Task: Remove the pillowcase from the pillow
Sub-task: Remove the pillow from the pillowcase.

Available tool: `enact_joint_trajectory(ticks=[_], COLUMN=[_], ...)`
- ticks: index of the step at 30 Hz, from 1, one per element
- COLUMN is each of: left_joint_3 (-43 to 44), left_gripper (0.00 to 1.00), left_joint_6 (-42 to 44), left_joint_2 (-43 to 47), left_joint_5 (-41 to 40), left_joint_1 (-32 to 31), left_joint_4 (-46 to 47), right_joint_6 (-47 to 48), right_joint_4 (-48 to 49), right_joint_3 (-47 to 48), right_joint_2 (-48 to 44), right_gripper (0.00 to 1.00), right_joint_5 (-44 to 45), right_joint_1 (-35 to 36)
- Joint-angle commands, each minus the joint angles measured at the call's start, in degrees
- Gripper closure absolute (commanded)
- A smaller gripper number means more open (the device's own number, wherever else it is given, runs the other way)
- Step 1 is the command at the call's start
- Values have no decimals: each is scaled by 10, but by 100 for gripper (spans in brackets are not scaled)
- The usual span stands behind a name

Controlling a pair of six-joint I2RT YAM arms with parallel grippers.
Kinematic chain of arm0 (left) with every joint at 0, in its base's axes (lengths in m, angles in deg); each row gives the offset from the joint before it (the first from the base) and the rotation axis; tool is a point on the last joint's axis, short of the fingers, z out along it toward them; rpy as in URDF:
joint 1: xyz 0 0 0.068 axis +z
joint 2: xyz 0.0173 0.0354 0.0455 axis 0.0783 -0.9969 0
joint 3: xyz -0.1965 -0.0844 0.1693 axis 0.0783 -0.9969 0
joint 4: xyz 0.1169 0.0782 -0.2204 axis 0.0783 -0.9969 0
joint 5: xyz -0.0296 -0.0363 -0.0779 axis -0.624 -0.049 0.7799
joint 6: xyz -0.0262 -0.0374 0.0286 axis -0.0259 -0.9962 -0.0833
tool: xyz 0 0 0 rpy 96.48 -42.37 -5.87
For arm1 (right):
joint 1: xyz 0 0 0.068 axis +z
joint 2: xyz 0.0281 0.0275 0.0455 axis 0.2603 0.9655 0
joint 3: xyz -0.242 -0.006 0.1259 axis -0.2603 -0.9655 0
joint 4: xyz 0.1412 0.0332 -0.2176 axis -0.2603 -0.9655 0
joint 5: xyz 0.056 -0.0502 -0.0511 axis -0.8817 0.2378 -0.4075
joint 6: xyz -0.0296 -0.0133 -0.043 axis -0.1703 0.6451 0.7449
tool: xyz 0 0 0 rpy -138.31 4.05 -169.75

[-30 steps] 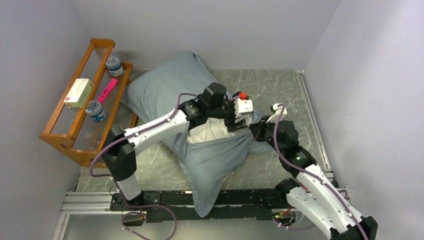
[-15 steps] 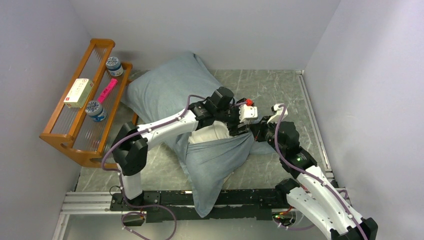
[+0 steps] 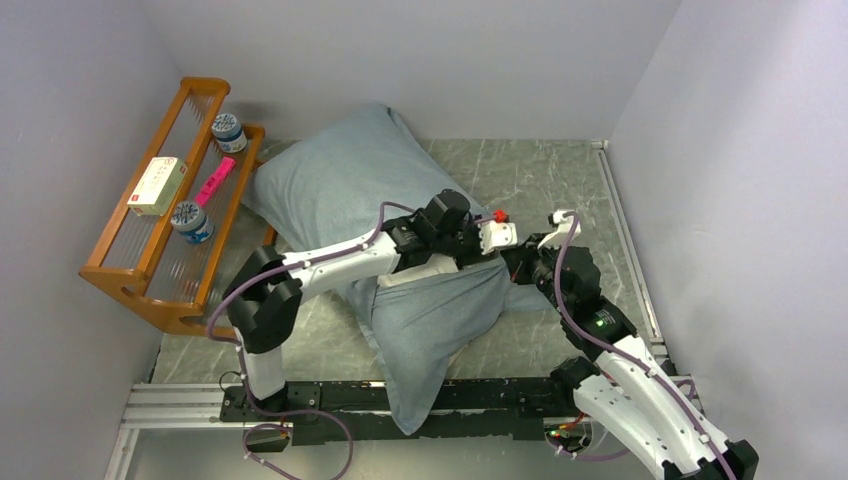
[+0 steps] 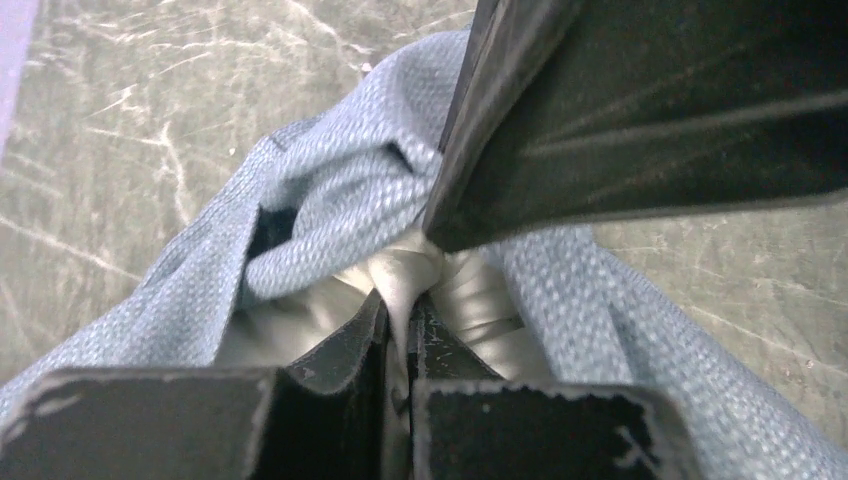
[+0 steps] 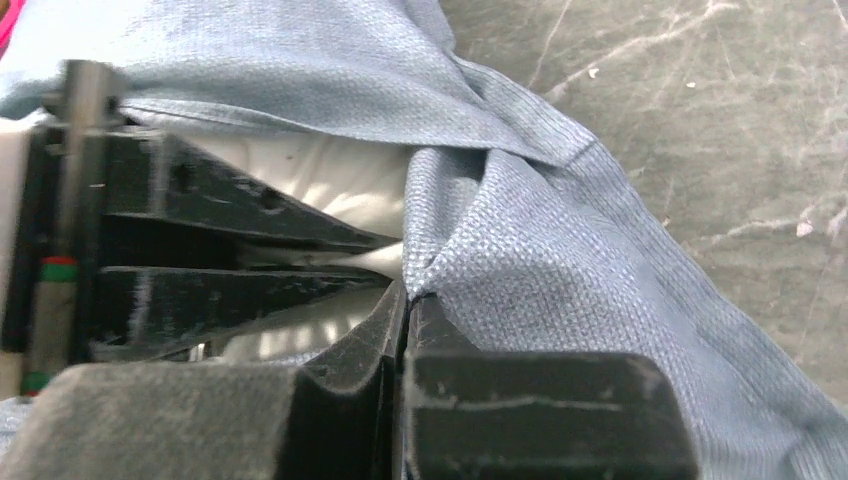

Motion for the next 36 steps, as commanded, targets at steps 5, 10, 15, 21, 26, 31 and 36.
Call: enact_joint_trajectory(ticks=[5, 10, 15, 21, 26, 31, 36], left_joint_3=[-97, -137, -182, -238, -272, -305, -311], left_gripper=[95, 95, 95, 95, 95, 95, 95], left_joint_6=[-42, -58, -76, -91, -104, -117, -149], left_joint_2=[119, 168, 223, 287, 327, 365, 384], left_joint_5=[-157, -163, -149, -125, -123, -113, -86], left_joint_1=[16, 32, 56, 85, 99, 109, 115], left_joint_4=[16, 15, 15, 20, 13, 22, 56], right_joint_6=[-56, -78, -95, -110, -115, -110, -80], right_joint_4=[-77, -110, -141, -154, -157, -150, -122], right_joint_3=[22, 32, 45, 57, 67, 67, 56], right_joint_2=[5, 16, 21, 42, 61, 70, 82], right_gripper=[100, 100, 100, 100, 100, 100, 100], right_joint_5=[169, 231, 286, 314, 320, 308, 235], right_joint_1=[-1, -1, -2, -5, -11, -16, -19])
